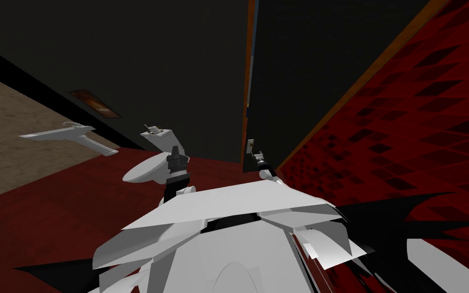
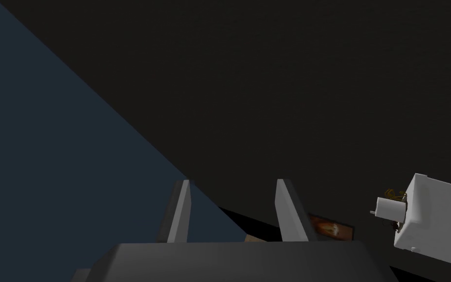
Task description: Pull the door open
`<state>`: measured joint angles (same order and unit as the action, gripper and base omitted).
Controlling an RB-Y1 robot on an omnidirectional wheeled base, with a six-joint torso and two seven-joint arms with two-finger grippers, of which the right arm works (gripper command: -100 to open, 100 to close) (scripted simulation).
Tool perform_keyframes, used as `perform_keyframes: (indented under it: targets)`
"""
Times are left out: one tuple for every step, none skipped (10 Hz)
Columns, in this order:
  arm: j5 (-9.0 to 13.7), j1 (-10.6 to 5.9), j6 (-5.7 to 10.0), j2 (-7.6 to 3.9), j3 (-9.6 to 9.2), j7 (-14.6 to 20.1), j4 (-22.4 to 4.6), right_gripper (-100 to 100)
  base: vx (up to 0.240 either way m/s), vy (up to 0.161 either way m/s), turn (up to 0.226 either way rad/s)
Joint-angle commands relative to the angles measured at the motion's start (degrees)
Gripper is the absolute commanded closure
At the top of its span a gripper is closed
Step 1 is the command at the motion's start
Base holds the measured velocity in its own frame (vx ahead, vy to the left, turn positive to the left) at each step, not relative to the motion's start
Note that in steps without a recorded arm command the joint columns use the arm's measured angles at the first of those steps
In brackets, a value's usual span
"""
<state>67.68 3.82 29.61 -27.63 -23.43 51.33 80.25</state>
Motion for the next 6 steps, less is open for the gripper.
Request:
perform_keyframes:
  targets:
    - [0.07, -0.12, 0.53, -1.07, 1.18, 1.74, -1.57, -100, 0.071, 0.009, 0.264]
    - [0.1, -0.17, 0.71, -1.44, 1.58, 2.34, -2.11, -100, 0.167, 0.007, 0.208]
    - [0.16, -0.26, 1.11, -2.25, 2.47, 3.64, -3.29, -100, 0.192, 0.015, 0.204]
    - [0.22, -0.36, 1.52, -3.08, 3.38, 4.99, -4.5, -100, 0.206, 0.038, 0.217]
    - [0.27, -0.45, 1.89, -3.84, 4.21, 6.22, -5.62, -100, 0.203, 0.027, 0.266]
    - [0.29, -0.49, 2.05, -4.17, 4.57, 6.75, -6.1, -100, 0.153, -0.015, 0.188]
